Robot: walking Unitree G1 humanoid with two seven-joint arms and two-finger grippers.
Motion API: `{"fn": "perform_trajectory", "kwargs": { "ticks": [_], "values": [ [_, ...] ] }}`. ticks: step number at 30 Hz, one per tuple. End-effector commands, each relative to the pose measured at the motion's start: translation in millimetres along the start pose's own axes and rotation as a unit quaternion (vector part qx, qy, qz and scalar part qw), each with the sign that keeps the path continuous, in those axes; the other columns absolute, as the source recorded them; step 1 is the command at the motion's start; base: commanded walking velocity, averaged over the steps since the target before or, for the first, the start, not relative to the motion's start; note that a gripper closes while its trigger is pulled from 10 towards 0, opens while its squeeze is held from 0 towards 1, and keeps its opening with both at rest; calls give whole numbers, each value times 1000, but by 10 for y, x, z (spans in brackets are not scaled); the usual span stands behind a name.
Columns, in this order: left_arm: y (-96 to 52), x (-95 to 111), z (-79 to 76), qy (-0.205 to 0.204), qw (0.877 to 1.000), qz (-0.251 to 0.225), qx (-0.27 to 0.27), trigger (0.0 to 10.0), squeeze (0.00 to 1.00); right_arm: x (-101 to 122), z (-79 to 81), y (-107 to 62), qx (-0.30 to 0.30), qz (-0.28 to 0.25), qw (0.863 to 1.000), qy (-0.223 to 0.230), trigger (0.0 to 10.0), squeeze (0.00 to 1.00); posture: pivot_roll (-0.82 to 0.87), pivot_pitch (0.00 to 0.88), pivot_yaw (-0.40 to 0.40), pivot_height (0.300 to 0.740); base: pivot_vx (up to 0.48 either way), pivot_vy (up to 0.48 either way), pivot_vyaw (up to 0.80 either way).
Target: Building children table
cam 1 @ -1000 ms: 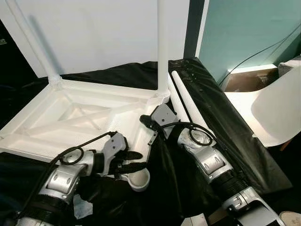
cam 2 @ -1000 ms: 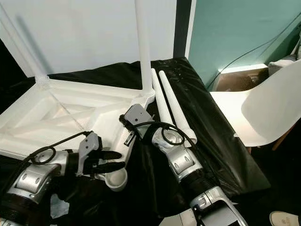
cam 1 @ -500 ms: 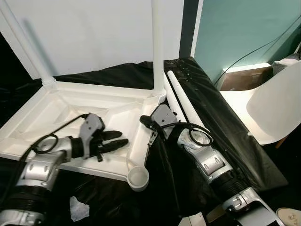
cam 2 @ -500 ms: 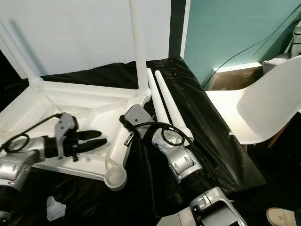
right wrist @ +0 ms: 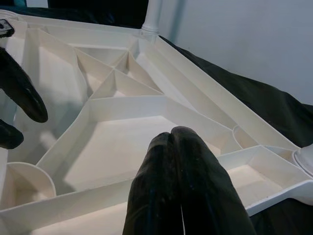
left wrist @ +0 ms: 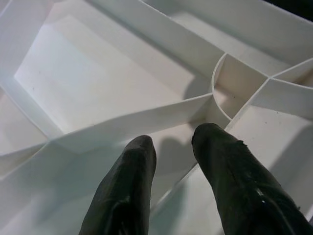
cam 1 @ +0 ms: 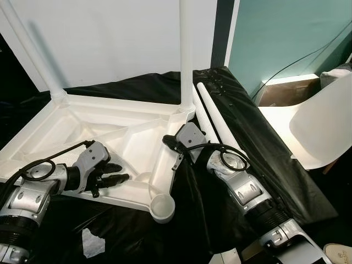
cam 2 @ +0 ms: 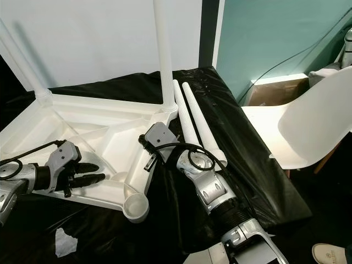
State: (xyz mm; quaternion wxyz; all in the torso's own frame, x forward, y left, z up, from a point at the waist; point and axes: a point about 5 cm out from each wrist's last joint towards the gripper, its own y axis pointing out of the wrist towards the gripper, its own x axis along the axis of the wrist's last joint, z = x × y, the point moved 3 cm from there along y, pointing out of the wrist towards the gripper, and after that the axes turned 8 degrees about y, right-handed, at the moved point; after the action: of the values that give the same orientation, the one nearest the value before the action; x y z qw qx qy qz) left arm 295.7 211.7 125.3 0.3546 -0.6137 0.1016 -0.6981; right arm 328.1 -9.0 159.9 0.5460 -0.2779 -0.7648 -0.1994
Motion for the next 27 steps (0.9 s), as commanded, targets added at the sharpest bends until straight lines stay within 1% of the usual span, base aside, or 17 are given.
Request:
{"fn": "perform_trajectory", "kwargs": {
  "ticks": [1, 6, 9, 11, 14, 17, 19, 27],
  "values": [
    [-23, 1, -170, 12, 993, 2, -119, 10000, 0, 7, -5, 0, 0, 1, 1000, -1, 10000, 0, -9, 0, 44, 740, 0, 0, 0],
    [2, -29, -178, 22, 991, 20, -132, 10000, 0, 8, -12, -1, -1, 2, 1000, -1, 10000, 0, -11, 0, 43, 740, 0, 0, 0],
    [43, -94, -231, 31, 986, 43, -161, 10000, 0, 14, -10, -2, -1, 1, 1000, 0, 10000, 0, -14, 0, 38, 740, 0, 0, 0],
    [41, -88, -228, 32, 985, 43, -166, 10000, 0, 12, -8, -3, 0, 2, 1000, 0, 10000, 0, -14, 0, 38, 740, 0, 0, 0],
    [-39, 6, -145, 32, 985, 27, -165, 10000, 0, -12, -3, -18, 1, 6, 1000, -1, 10000, 0, -15, 0, 39, 740, 0, 0, 0],
    [-67, 27, -123, 32, 986, 22, -164, 10000, 0, -14, -2, -20, 1, 6, 1000, -1, 10000, 0, -17, 0, 40, 740, 0, 0, 0],
    [-121, 58, -105, 32, 986, 10, -165, 10000, 0, -14, 4, -20, 0, 7, 1000, 0, 10000, 0, -21, 0, 44, 740, 0, 0, 0],
    [-163, 24, -179, 38, 980, 11, -194, 10000, 0, -27, -2, -27, -1, 10, 1000, 0, 10000, 0, -21, 0, 41, 740, 0, 0, 0]
  ]
}}
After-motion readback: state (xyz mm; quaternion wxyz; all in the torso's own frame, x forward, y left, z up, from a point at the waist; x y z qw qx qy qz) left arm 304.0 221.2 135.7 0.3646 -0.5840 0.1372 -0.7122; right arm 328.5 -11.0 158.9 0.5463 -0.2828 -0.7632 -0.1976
